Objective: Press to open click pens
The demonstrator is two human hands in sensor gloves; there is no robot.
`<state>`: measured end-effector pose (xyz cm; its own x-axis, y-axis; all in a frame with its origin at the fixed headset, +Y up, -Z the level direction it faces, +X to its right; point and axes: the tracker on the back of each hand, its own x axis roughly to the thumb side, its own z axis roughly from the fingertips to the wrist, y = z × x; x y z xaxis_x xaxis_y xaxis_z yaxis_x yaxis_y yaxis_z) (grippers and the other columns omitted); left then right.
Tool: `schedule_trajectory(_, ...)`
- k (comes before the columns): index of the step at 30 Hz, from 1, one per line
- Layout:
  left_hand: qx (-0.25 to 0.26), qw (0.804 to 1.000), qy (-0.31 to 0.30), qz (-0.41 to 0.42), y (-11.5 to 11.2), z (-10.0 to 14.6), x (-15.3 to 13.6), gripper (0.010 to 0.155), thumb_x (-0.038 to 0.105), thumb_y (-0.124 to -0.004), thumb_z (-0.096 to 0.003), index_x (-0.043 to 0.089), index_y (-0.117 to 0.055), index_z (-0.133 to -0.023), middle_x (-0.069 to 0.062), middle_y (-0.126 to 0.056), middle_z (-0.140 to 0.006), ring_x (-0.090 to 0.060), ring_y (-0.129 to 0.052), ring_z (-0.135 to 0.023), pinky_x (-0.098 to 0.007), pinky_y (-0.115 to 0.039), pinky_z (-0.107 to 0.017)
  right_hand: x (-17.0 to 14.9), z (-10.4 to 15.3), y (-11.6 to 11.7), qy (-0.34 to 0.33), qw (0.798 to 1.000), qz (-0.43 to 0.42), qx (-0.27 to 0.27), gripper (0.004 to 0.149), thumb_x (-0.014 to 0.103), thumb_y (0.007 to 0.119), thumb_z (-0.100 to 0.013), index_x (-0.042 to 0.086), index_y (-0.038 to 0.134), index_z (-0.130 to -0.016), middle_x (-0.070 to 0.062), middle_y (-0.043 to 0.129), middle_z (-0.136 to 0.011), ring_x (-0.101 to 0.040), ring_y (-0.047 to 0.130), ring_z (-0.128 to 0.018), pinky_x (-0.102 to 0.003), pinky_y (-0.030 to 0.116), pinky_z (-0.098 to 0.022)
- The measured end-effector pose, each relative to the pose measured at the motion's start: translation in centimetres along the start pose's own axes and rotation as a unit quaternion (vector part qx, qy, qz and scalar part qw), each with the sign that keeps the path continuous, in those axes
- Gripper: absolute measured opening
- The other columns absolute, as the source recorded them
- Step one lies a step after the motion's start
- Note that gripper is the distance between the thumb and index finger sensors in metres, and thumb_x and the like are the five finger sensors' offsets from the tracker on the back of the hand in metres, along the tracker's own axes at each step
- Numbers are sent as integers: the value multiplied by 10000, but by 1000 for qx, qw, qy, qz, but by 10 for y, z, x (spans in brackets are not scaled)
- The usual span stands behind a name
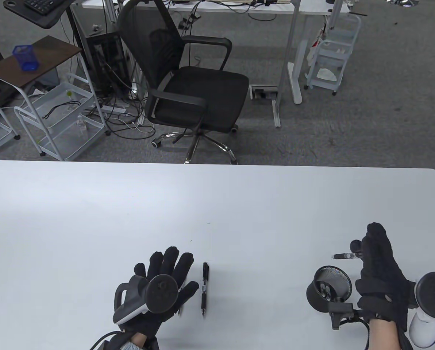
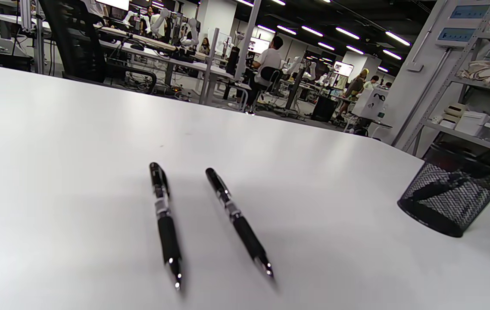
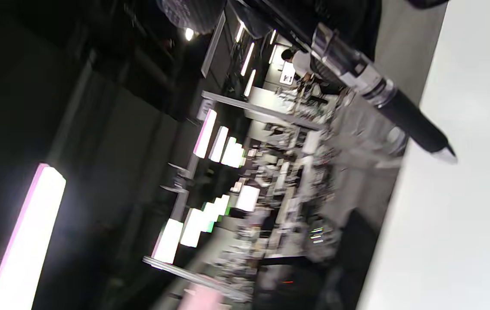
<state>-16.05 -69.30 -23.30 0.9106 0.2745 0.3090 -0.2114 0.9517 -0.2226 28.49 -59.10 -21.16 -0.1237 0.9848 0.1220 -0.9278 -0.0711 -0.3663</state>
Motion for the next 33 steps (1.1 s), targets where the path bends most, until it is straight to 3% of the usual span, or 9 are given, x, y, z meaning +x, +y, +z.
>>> schedule_trajectory(5, 1, 1000, -1, -1, 0, 0, 0, 692, 603, -436, -703, 266, -234, -1273, -229, -189, -1308, -615, -281, -1147, -829, -265, -724, -5, 12, 29, 38, 986, -151, 53, 575, 247, 567, -698, -71, 472, -1168, -467, 512, -1108, -469, 816, -873, -757, 547, -637)
schedule_trajectory(10, 4, 1000, 0, 0, 1, 1, 0, 690, 602, -436, -704, 267, -234, -1272, -232, -190, -1308, -616, -282, -1147, -830, -265, -723, -29, 16, 72, 136, 930, -324, 107, 573, 252, 545, -706, -55, 444, -1178, -451, 449, -1141, -569, 688, -945, -785, 539, -628)
schedule_trajectory(14, 4, 1000, 0, 0, 1, 1, 0, 692, 602, -436, -704, 265, -235, -1273, -232, -191, -1308, -617, -282, -1147, -830, -265, -723, -51, 16, 106, 168, 917, -339, 127, 575, 265, 536, -707, -42, 432, -1183, -452, 434, -1146, -594, 657, -956, -790, 548, -624)
schedule_trajectory(23, 13, 1000, -1, 10, 5, 5, -3, 692, 602, -436, -704, 263, -237, -1273, -234, -202, -1308, -616, -285, -1148, -831, -265, -723, -111, 23, 173, 249, 843, -454, 147, 570, 300, 525, -711, 14, 441, -1197, -430, 483, -1147, -577, 713, -937, -733, 684, -614)
schedule_trajectory(29, 16, 1000, 0, 12, 7, 5, -4, 691, 600, -436, -704, 264, -236, -1273, -232, -210, -1310, -617, -290, -1146, -831, -267, -722, -145, 27, 192, 280, 826, -470, 140, 590, 321, 556, -707, 4, 452, -1194, -402, 583, -1106, -460, 830, -880, -597, 788, -608)
schedule_trajectory(33, 13, 1000, 5, 9, 5, 3, -5, 691, 600, -437, -704, 261, -239, -1272, -233, -212, -1309, -618, -291, -1146, -831, -268, -722, -158, 25, 199, 296, 820, -472, 133, 644, 296, 699, -670, -37, 468, -1170, -368, 650, -1066, -356, 876, -849, -503, 804, -636)
